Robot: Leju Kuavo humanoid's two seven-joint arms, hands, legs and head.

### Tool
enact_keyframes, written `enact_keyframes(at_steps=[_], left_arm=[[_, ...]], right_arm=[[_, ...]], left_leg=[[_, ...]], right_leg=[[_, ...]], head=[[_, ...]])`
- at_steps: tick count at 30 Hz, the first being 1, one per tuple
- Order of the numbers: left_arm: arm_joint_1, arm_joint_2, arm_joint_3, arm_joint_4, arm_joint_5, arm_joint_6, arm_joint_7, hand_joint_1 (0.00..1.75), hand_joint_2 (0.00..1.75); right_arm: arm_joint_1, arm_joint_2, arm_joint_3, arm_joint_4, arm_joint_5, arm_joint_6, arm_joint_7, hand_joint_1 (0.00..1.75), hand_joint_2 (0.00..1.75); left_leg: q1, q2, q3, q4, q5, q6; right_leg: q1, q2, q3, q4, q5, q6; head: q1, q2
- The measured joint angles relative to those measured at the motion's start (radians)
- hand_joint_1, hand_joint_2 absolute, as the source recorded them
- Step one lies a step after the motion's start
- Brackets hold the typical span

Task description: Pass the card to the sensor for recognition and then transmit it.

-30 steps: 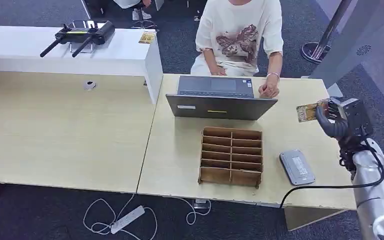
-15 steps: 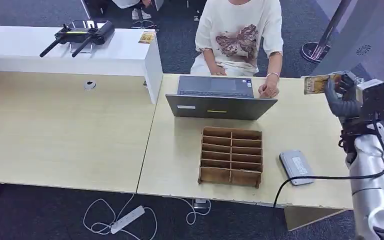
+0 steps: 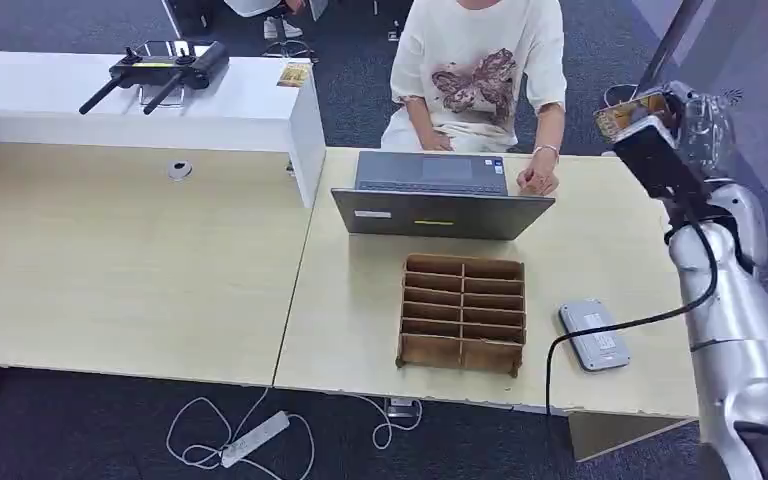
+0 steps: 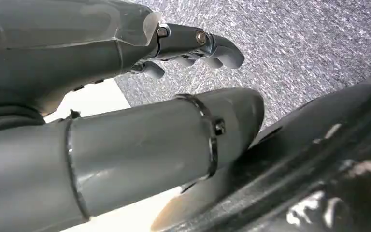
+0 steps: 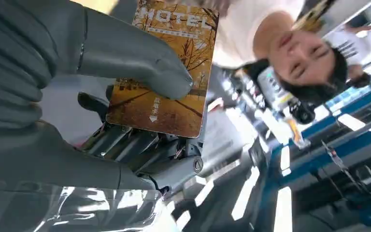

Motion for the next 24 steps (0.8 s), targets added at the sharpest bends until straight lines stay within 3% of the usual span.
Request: enact_keyframes(at_steps=[6, 13, 20, 24], left_arm=[[-0.002, -0.001, 0.000, 0.000, -0.001, -0.003, 0.000, 0.00, 0.00], [-0.003, -0.001, 0.000, 0.000, 0.000, -0.006, 0.000, 0.00, 0.00], [-0.003, 0.000, 0.000, 0.000, 0.012, -0.012, -0.004, 0.00, 0.00], [-0.003, 0.001, 0.000, 0.000, 0.010, -0.014, -0.008, 0.00, 0.00]], right_arm=[[-0.059, 0.016, 0.110, 0.031, 0.242, -0.105, 0.086, 1.75, 1.75], [-0.094, 0.026, 0.166, 0.058, 0.326, -0.126, 0.104, 1.75, 1.75], [-0.167, 0.074, 0.216, 0.112, 0.485, -0.109, 0.155, 1.75, 1.75], [-0.249, 0.118, 0.257, 0.187, 0.534, -0.017, 0.189, 1.75, 1.75]], left_leg=[[0.000, -0.001, 0.000, 0.000, 0.000, 0.000], [0.000, -0.001, -0.002, 0.000, 0.000, 0.000], [0.000, 0.000, -0.002, 0.000, 0.000, 0.000], [0.000, 0.000, -0.001, 0.000, 0.000, 0.000]], right_leg=[[0.000, 0.000, -0.001, 0.000, 0.000, 0.000], [0.000, -0.001, -0.001, 0.000, 0.000, 0.000], [0.000, 0.000, -0.001, 0.000, 0.000, 0.000], [0.000, 0.000, -0.002, 0.001, 0.000, 0.000]], head=[[0.000, 0.000], [0.000, 0.000], [0.000, 0.000], [0.000, 0.000]])
